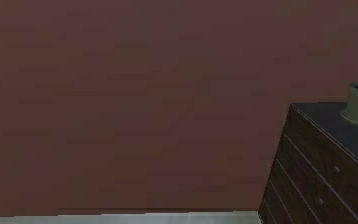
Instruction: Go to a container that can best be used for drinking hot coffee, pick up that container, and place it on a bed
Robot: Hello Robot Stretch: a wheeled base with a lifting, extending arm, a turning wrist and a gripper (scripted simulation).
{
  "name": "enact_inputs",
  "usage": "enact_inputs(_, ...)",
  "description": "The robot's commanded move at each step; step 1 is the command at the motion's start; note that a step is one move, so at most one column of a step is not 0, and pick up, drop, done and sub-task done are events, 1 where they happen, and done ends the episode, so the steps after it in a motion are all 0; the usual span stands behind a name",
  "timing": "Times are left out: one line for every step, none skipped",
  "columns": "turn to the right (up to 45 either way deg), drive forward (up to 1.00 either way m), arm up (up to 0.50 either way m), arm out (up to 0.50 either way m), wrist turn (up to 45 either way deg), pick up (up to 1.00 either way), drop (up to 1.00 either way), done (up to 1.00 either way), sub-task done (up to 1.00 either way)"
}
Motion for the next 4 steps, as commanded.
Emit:
enact_inputs(0.0,0.0,0.0,0.0,0.0,1.0,0.0,0.0,0.0)
enact_inputs(0.0,0.0,0.04,0.0,0.0,0.0,0.0,0.0,0.0)
enact_inputs(0.0,0.0,0.0,0.0,-45.0,0.0,0.0,0.0,0.0)
enact_inputs(0.0,0.0,0.0,0.0,-45.0,0.0,0.0,0.0,0.0)
